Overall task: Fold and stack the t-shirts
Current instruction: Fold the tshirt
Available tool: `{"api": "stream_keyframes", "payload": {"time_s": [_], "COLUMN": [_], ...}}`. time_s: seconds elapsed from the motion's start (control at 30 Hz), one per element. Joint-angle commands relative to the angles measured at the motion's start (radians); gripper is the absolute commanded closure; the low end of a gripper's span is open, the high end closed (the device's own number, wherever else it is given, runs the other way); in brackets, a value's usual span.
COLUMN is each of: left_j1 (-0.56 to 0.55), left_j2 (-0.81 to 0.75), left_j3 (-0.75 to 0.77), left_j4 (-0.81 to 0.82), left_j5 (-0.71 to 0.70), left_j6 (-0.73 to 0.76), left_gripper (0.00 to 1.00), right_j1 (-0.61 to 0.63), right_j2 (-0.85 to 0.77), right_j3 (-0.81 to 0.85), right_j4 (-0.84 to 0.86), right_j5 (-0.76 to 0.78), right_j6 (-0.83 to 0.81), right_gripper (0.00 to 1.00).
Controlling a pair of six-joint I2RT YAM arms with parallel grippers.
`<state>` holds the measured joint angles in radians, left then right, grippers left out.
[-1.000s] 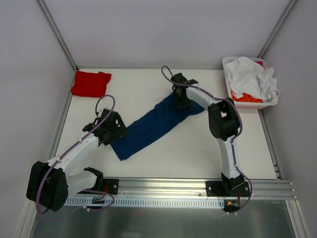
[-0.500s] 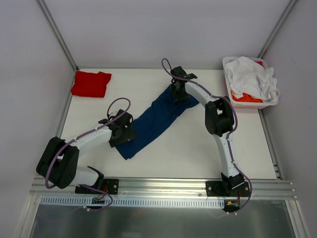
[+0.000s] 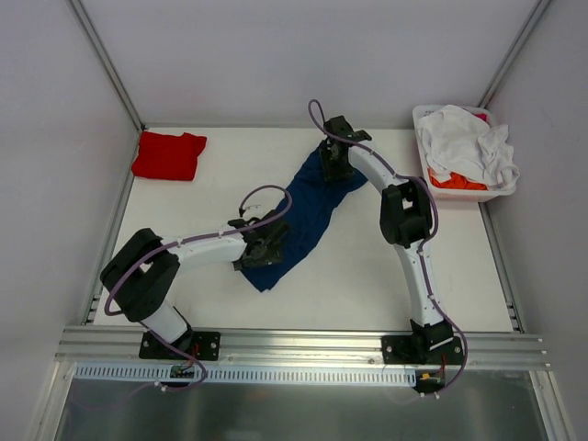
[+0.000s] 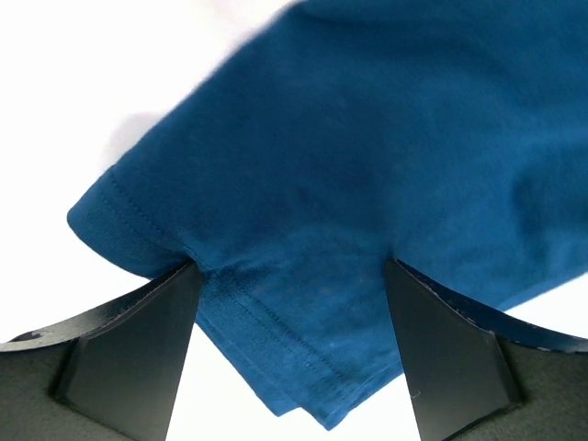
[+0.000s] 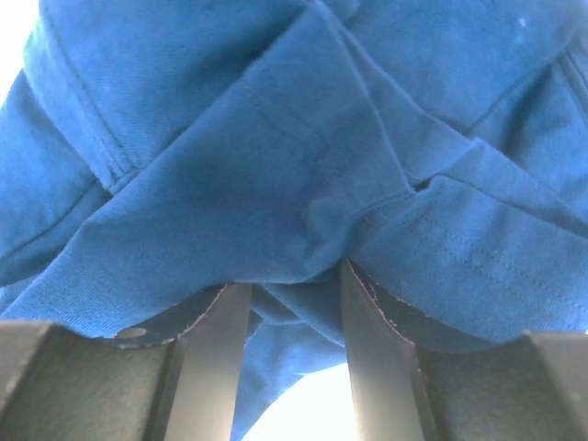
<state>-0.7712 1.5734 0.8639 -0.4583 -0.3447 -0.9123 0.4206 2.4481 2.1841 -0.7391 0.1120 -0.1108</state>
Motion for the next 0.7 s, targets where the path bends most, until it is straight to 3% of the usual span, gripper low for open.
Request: {"api": "stream_keyframes", "payload": {"time_s": [0.0, 0.17, 0.27, 0.53, 0.67], "left_j1": [-0.108, -0.239, -0.295, -0.364, -0.407], "left_j2": [0.089, 0.157, 0.157, 0.112, 0.152], "left_j3": [0.01, 0.076, 0.063, 0.029, 0.09], "left_j4": [0.055, 0.043, 0.035, 0.036, 0.038], "left_j5": [0.128, 0.136, 0.113, 0.029, 0.019], "left_j6": [-0.138, -0.207, -0.322, -0.565, -0.602], "left_gripper": [0.2, 0.2, 0.21, 0.22, 0.22], "right_j1": [-0.014, -0.02, -0.022, -0.028, -0.028], "right_j2": [0.023, 0.061, 0.071, 0.088, 0.106], "right_j3": [0.083, 0.124, 0.134, 0.149, 0.177], "right_j4": [-0.016, -0.019, -0.016, 0.009, 0.009], "right_j5": [-0.057, -0.092, -0.101, -0.15, -0.169], "right_j6": [0.011, 0.023, 0.037, 0.077, 0.082], "right_gripper": [0.53, 0.52, 0.51, 0.5, 0.49]}}
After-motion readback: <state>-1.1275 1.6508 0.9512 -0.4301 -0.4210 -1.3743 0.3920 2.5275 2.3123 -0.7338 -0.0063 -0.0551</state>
